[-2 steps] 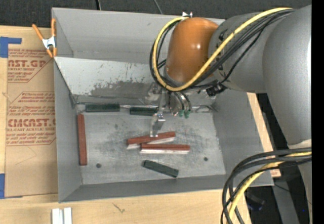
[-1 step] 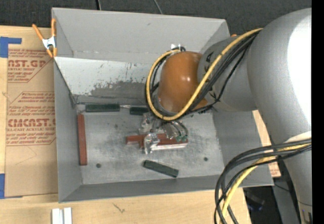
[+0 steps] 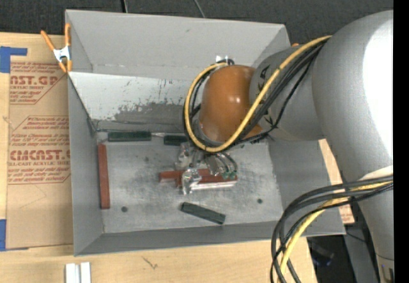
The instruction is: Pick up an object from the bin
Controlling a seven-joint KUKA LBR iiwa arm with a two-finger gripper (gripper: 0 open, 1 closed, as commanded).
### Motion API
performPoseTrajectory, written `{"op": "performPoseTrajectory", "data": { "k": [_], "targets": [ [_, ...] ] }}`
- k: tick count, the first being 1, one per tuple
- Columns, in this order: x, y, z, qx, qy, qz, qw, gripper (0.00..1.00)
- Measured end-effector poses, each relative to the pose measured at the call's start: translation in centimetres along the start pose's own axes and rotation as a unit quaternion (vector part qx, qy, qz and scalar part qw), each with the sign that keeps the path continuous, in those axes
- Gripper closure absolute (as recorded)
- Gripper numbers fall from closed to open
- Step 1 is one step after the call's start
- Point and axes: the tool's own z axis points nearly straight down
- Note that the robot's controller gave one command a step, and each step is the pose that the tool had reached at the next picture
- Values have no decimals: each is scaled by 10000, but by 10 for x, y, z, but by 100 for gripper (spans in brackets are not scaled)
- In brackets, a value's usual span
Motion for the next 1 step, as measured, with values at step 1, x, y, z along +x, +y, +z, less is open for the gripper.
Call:
{"op": "performPoseTrajectory", "data": {
  "k": [1],
  "targets": [
    [-21,-16,-129,2,14,20,10000,100]
  ]
}}
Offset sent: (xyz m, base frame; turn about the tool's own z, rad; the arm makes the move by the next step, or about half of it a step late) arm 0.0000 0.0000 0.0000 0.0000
